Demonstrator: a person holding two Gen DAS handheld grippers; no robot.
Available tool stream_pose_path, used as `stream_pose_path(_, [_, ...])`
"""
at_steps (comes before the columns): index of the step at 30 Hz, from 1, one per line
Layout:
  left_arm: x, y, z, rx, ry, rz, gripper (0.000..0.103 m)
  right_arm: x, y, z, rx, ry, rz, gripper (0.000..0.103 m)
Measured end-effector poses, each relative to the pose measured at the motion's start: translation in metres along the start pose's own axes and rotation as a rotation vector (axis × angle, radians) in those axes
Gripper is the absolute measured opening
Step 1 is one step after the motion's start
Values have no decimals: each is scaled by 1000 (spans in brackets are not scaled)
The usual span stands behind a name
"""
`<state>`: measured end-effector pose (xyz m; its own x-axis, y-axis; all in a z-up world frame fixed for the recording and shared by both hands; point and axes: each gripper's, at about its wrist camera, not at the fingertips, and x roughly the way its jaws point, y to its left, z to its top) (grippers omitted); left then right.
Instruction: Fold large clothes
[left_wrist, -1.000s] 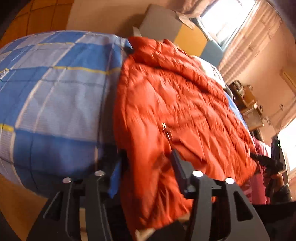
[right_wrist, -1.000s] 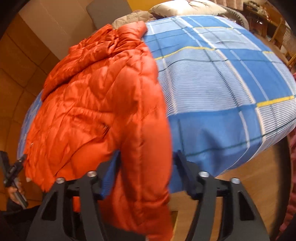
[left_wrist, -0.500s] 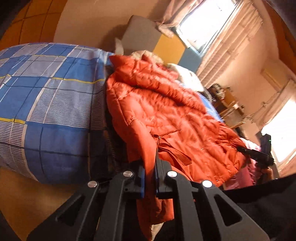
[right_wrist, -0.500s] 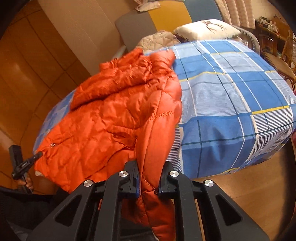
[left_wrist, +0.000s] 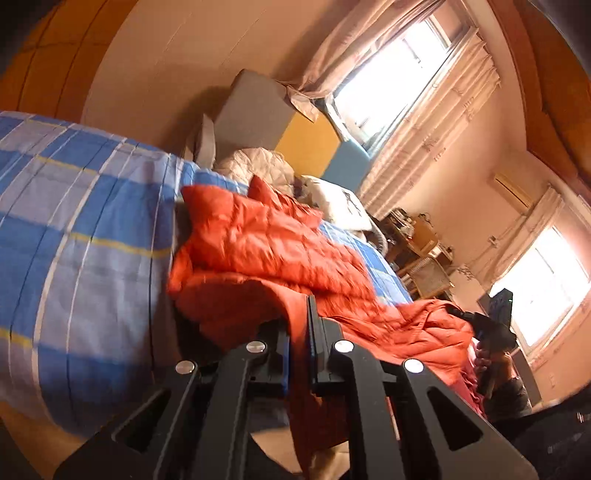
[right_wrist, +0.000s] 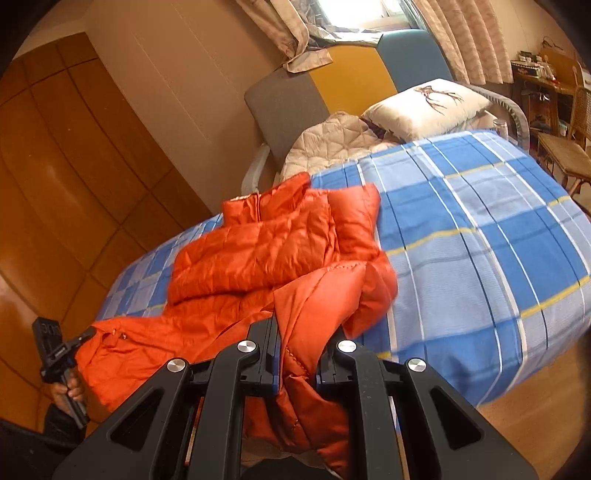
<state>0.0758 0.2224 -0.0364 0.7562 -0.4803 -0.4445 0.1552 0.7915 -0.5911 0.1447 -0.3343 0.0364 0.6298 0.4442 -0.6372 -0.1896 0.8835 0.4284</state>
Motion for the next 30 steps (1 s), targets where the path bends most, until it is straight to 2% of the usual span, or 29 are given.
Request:
stream_pose_path(7, [52,20,54,-48,-16,47,8,51,-3,51,41,-3,-27,12])
stream_pose_path(8, [61,24,60,-55,-18,62,11,58,-3,55,45,0,-32,13])
stream_pose_path(11, [86,34,74,-80,-5,90,13,78,-6,68,73,-3,-49,22])
stream_pose_path(12, [93,38,77,-93,0,106,16,81,-8,71,77,-8,-46,32])
stream_pose_path(13, [100,42,81,-105,2,112,24,85,-10,74,96,-19,-39,50])
stream_pose_path(14, [105,46,84,-111,-3,120,38,87,-14,76,117,-28,-39,57])
stream_pose_path(15, [110,50,87,-125,-6,132,48,89,-16,79,138,-46,-42,71])
stream_pose_path(16, [112,53,89,-143,-19,157,75,88,-18,81,155,-80,-42,86])
stream_pose_path(17, [111,58,92,-170,-51,179,89,87,-19,83,168,-103,-45,89])
stream_pose_path(19, [109,66,96,-208,-70,151,89,85,-23,84,194,-132,-39,89])
stream_pose_path(21, [103,72,97,-220,-93,171,90,82,-27,82,213,-148,-34,89])
stream_pose_path(24, [95,83,86,-222,-85,185,90,75,-42,67,258,-155,-34,91])
stream_pose_path(27, [94,96,58,-228,-28,164,90,65,-62,40,315,-164,-29,92])
stream_pose_path(30, [108,100,27,-214,62,129,86,79,-77,17,317,-87,-89,92])
